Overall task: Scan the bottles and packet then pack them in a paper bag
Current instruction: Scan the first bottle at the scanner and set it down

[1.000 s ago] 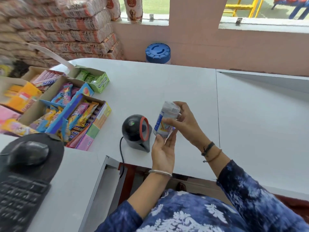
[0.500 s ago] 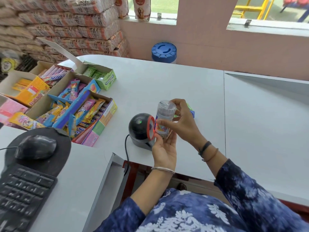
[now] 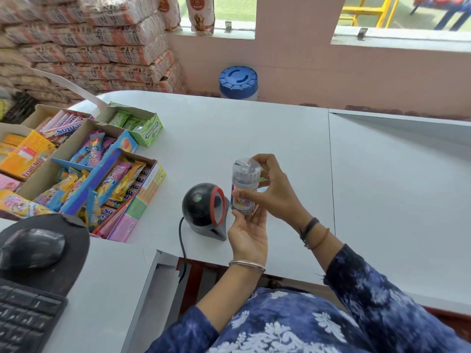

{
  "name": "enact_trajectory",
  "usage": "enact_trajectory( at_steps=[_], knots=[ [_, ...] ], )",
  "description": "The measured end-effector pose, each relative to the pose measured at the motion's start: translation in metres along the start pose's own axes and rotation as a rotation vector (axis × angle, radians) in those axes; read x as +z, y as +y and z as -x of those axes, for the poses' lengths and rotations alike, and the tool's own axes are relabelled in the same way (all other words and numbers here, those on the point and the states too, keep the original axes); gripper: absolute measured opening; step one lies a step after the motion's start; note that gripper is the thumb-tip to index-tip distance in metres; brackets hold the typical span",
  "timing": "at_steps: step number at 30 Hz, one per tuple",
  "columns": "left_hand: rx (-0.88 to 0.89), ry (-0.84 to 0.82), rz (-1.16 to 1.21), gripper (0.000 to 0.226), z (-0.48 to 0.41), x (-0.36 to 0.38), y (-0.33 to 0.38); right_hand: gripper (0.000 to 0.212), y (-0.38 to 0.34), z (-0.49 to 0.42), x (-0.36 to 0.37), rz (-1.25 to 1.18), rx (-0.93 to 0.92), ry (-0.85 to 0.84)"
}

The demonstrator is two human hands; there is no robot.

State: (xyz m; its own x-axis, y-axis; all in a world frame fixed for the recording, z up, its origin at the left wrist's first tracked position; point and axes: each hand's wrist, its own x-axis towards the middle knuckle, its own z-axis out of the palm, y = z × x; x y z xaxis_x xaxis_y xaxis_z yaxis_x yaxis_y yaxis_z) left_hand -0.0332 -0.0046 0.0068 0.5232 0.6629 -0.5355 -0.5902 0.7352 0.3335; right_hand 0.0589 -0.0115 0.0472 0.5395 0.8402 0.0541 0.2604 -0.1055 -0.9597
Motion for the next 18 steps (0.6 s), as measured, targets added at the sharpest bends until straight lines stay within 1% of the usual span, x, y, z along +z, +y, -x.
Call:
enact_trajectory(
  at_steps=[2,3,4,5,6,7,8,9,10,12,14,16,17,18],
  knots=[
    [-0.013,0.012,-0.138,0.035,-0.002,0.003,-0.002,0.063,0.005,-0.002,-0.011,-0.011,0.001,0.067],
    [0.005,0.030,-0.295,0.030,-0.005,0.005,-0.003,0.062,0.009,-0.004,-0.019,-0.006,-0.001,0.135],
    [0.057,0.054,-0.527,0.022,-0.011,0.006,-0.005,0.063,0.015,-0.006,-0.029,0.012,-0.002,0.220],
    [0.148,0.071,-0.817,0.018,-0.017,0.005,-0.005,0.064,0.023,-0.009,-0.040,0.034,-0.001,0.311],
    [0.278,0.058,-1.121,0.022,-0.023,0.004,-0.006,0.065,0.030,-0.012,-0.052,0.059,0.007,0.400],
    [0.412,-0.001,-1.371,0.032,-0.030,0.002,-0.007,0.065,0.038,-0.015,-0.065,0.086,0.025,0.478],
    [0.518,-0.073,-1.551,0.042,-0.037,0.000,-0.008,0.065,0.045,-0.019,-0.076,0.114,0.053,0.536],
    [0.578,-0.130,-1.681,0.049,-0.044,-0.001,-0.010,0.065,0.053,-0.024,-0.085,0.143,0.092,0.571],
    [0.602,-0.157,-1.787,0.051,-0.049,0.000,-0.011,0.064,0.060,-0.029,-0.092,0.170,0.128,0.585],
    [0.574,-0.161,-1.952,0.048,-0.058,0.001,-0.015,0.064,0.076,-0.040,-0.102,0.212,0.181,0.582],
    [0.551,-0.157,-1.999,0.041,-0.065,0.000,-0.018,0.063,0.088,-0.050,-0.108,0.233,0.208,0.558],
    [0.541,-0.156,-1.955,0.036,-0.068,-0.003,-0.019,0.064,0.094,-0.057,-0.110,0.213,0.231,0.517],
    [0.531,-0.144,-1.905,0.035,-0.069,-0.004,-0.019,0.066,0.096,-0.059,-0.110,0.218,0.235,0.515],
    [0.510,-0.117,-1.836,0.033,-0.069,-0.004,-0.019,0.067,0.097,-0.057,-0.108,0.265,0.227,0.547]
  ],
)
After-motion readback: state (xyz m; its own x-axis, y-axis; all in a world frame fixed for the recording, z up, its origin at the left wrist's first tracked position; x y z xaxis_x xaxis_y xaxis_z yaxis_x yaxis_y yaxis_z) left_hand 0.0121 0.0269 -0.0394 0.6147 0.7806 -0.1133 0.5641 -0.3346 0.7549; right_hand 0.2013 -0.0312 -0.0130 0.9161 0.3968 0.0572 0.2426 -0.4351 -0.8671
